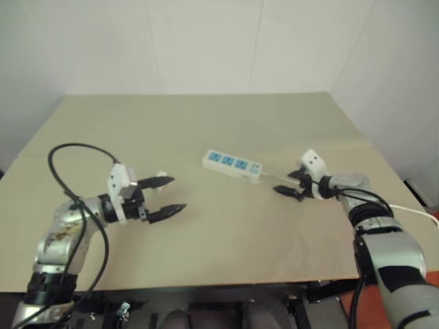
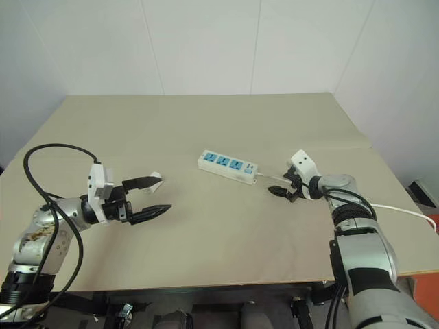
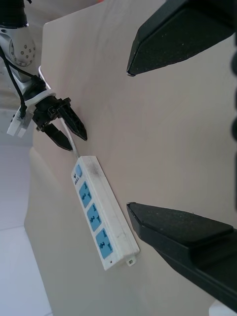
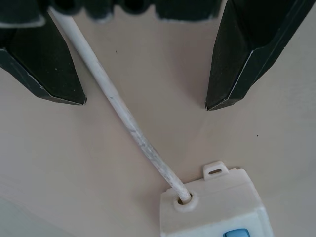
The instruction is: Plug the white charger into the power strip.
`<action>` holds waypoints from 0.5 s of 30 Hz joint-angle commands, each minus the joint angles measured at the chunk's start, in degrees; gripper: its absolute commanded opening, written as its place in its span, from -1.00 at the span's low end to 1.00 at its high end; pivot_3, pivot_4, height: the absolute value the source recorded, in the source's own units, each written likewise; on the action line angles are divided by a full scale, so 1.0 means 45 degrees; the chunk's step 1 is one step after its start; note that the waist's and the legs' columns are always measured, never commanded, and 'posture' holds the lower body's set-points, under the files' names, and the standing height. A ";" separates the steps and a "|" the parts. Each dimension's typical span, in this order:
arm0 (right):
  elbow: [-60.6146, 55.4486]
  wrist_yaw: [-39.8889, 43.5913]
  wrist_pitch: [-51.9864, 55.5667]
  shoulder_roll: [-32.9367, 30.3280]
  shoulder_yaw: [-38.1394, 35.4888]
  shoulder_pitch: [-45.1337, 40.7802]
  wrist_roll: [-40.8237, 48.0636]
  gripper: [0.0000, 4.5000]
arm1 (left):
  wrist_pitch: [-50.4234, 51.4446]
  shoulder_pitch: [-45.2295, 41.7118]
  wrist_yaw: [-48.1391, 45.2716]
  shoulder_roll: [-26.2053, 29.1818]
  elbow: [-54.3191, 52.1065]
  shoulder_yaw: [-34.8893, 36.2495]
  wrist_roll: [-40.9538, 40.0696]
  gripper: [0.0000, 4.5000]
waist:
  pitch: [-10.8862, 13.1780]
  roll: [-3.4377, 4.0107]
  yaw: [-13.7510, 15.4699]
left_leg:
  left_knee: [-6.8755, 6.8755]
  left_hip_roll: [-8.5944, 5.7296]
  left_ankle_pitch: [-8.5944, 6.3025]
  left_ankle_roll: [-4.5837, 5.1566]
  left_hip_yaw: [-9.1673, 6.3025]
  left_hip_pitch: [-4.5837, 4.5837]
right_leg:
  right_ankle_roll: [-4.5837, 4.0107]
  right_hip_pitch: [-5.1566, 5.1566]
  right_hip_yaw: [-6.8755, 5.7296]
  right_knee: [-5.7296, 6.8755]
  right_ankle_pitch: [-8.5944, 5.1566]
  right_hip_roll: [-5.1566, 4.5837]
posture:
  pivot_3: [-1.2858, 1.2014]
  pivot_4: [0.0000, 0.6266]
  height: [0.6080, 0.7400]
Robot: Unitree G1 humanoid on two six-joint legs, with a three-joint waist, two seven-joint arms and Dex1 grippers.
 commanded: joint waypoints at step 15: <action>0.0265 0.0803 0.1089 0.0037 -0.0274 -0.0662 -0.0392 -0.98 | -0.0627 -0.0516 -0.0007 -0.0196 0.0271 -0.0391 0.0388 1.00 | 0.0000 0.0001 -0.0058 | -0.0001 0.0001 0.0000 0.0000 0.0000 0.0005 | -0.0001 0.0003 0.0001 -0.0002 0.0000 0.0004 | 0.03 -0.52 1.00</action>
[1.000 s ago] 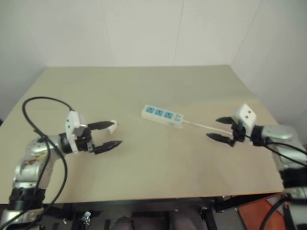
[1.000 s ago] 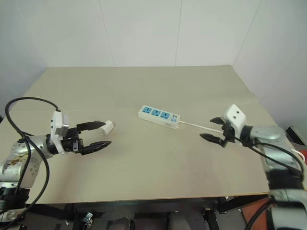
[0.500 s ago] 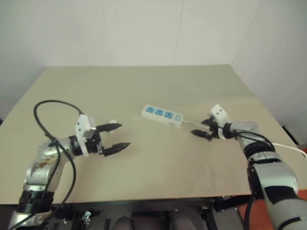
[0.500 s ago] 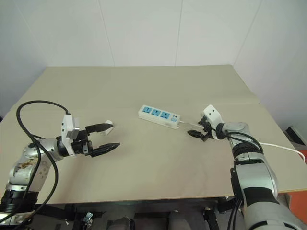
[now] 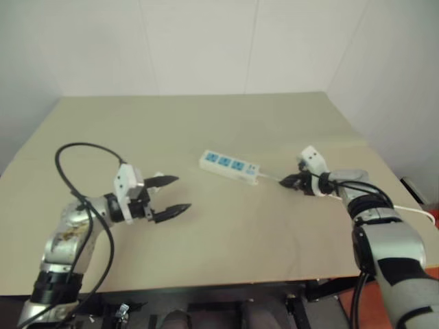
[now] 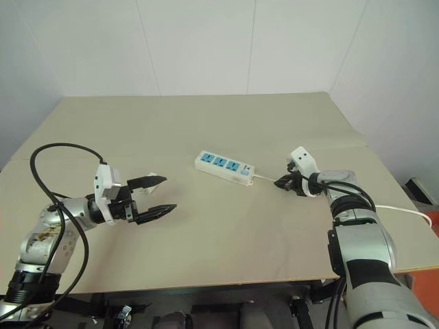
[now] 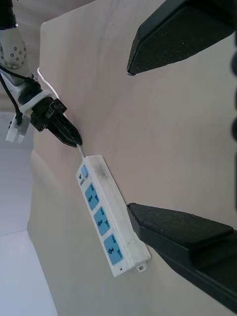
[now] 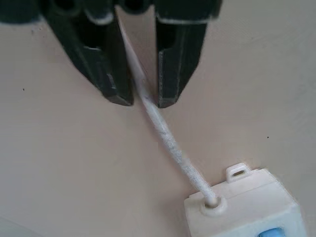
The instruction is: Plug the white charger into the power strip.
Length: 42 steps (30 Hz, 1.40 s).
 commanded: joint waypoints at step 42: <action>-1.4638 0.2466 0.1521 -0.2420 -0.1587 0.8847 0.4047 0.36 | 0.0133 -0.0817 -0.0392 0.0032 0.0264 -0.0176 0.0124 1.00 | 0.0000 -0.0001 0.0297 | 0.0003 -0.0002 0.0000 0.0000 0.0000 -0.0005 | 0.0102 0.0005 0.0001 -0.0006 -0.0058 -0.0001 | 0.03 -0.52 1.00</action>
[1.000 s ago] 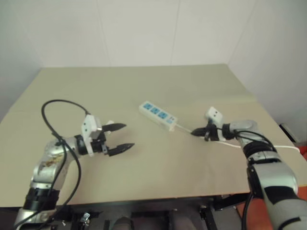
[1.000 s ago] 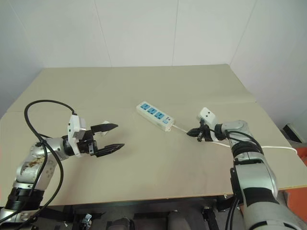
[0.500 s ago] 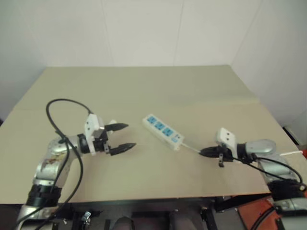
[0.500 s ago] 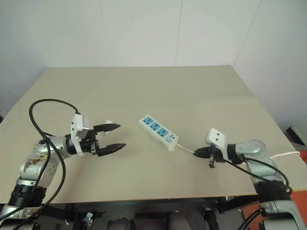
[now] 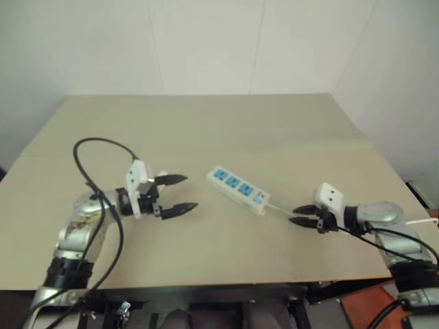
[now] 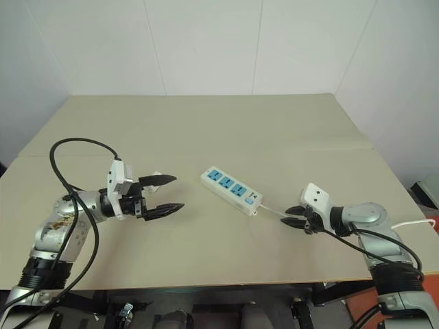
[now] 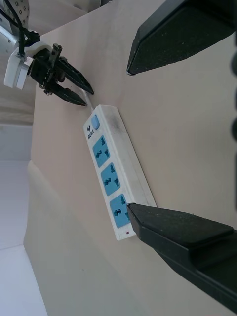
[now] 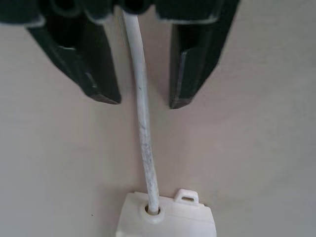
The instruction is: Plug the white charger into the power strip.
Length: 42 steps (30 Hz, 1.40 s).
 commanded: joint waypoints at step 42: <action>0.0815 -0.3825 -0.2793 0.4691 -0.0427 0.0153 0.1088 0.99 | -0.0144 -0.0152 0.0275 -0.0159 -0.0467 0.0097 -0.0005 1.00 | 0.0000 0.0000 0.0025 | 0.0000 0.0002 0.0000 0.0000 -0.0004 -0.0002 | -0.0080 -0.0003 -0.0006 0.0001 0.0049 0.0003 | 0.03 -0.52 1.00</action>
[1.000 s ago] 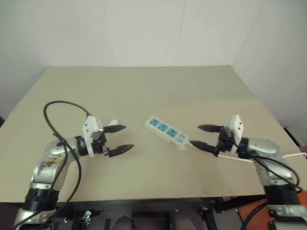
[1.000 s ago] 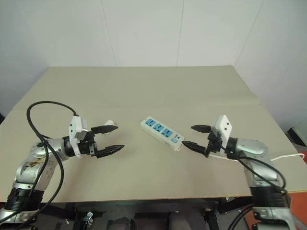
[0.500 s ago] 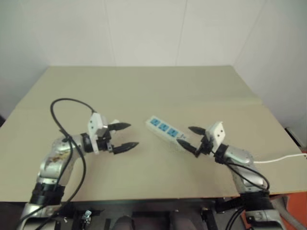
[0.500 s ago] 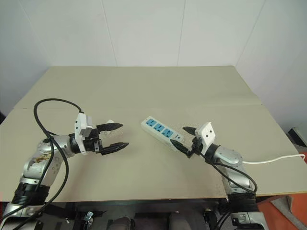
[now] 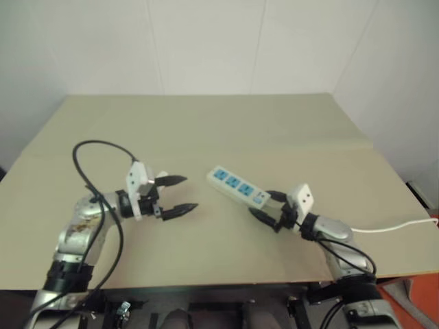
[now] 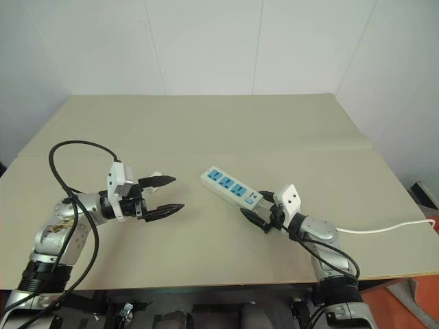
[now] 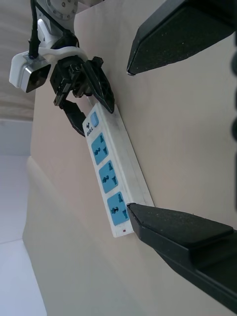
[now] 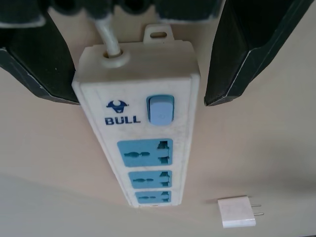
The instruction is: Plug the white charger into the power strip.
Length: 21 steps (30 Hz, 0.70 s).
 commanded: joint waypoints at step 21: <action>0.0954 0.0232 -0.0842 0.0229 -0.0260 -0.0807 0.0284 0.51 | -0.0158 -0.0146 0.0104 -0.0002 -0.0299 0.0092 -0.0013 1.00 | 0.0000 0.0000 -0.0006 | 0.0000 0.0001 0.0000 0.0000 0.0000 0.0003 | 0.0000 0.0001 -0.0001 0.0001 0.0000 0.0001 | 0.03 -0.52 1.00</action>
